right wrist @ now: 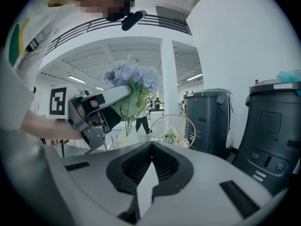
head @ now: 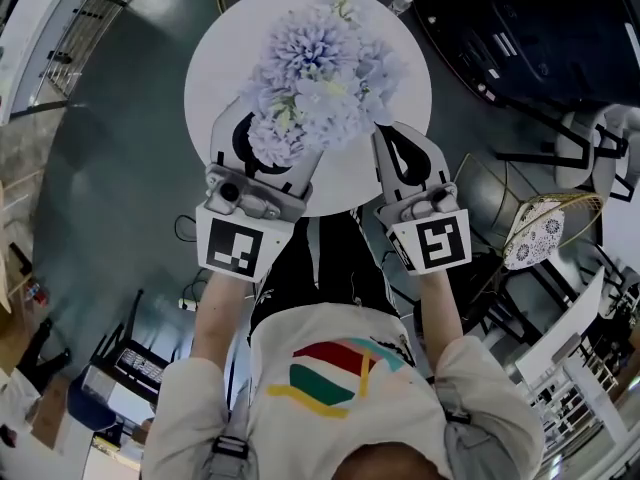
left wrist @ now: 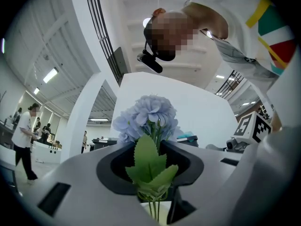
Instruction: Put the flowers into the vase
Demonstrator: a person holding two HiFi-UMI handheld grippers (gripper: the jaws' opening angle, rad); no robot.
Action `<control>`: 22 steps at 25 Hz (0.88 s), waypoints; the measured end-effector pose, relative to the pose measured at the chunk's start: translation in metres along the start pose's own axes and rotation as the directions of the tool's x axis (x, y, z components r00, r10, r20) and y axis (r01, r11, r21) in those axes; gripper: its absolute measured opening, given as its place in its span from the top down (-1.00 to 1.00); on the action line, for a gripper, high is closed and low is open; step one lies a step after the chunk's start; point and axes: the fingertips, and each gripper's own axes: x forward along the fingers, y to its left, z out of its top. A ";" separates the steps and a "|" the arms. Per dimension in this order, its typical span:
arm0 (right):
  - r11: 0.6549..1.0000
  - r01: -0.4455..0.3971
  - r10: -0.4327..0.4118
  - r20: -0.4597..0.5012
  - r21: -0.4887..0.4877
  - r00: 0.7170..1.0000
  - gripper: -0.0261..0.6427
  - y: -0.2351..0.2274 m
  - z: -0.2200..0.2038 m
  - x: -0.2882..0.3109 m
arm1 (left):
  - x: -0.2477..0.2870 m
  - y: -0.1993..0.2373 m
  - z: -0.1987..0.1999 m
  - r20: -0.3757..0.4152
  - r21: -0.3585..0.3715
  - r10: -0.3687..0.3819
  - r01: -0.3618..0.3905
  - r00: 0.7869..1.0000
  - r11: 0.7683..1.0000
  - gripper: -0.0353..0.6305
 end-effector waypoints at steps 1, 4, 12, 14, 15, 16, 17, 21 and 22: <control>1.000 -0.001 0.001 -0.001 0.000 1.000 0.89 -0.001 0.000 0.000 | 0.000 -0.001 -0.001 0.001 0.002 0.000 0.000 1.000 1.000 0.48; 1.000 -0.004 0.004 -0.007 0.001 1.000 0.89 -0.001 -0.004 0.001 | -0.002 -0.004 -0.008 -0.017 0.005 -0.007 0.007 1.000 1.000 0.35; 0.999 -0.034 0.034 -0.012 0.003 0.999 0.89 0.004 -0.013 0.000 | -0.011 -0.016 -0.021 -0.040 0.029 -0.010 0.011 0.999 1.000 0.10; 0.999 -0.040 0.040 -0.018 0.007 0.999 0.89 0.006 -0.019 0.002 | -0.012 -0.019 -0.027 -0.050 0.038 -0.019 0.021 0.999 0.999 -0.01; 0.999 -0.044 0.045 -0.020 0.011 0.999 0.89 0.008 -0.021 0.003 | -0.013 -0.021 -0.030 -0.056 0.041 -0.022 0.024 0.998 0.999 -0.06; 0.999 -0.051 0.051 -0.022 0.017 0.998 0.89 0.011 -0.023 0.003 | -0.015 -0.021 -0.031 -0.060 0.043 -0.022 0.025 0.998 0.999 -0.11; 0.998 -0.059 0.059 -0.023 0.021 0.998 0.89 0.015 -0.024 0.004 | -0.017 -0.022 -0.031 -0.062 0.042 -0.020 0.023 0.998 0.999 -0.14; 0.996 -0.084 0.085 -0.025 0.022 0.996 0.89 0.026 -0.025 0.006 | -0.022 -0.016 -0.024 -0.051 0.056 0.004 -0.001 0.999 0.998 -0.20; 0.996 -0.087 0.087 -0.025 0.019 0.996 0.89 0.028 -0.024 0.008 | -0.024 -0.014 -0.023 -0.049 0.059 0.007 -0.004 0.999 0.998 -0.21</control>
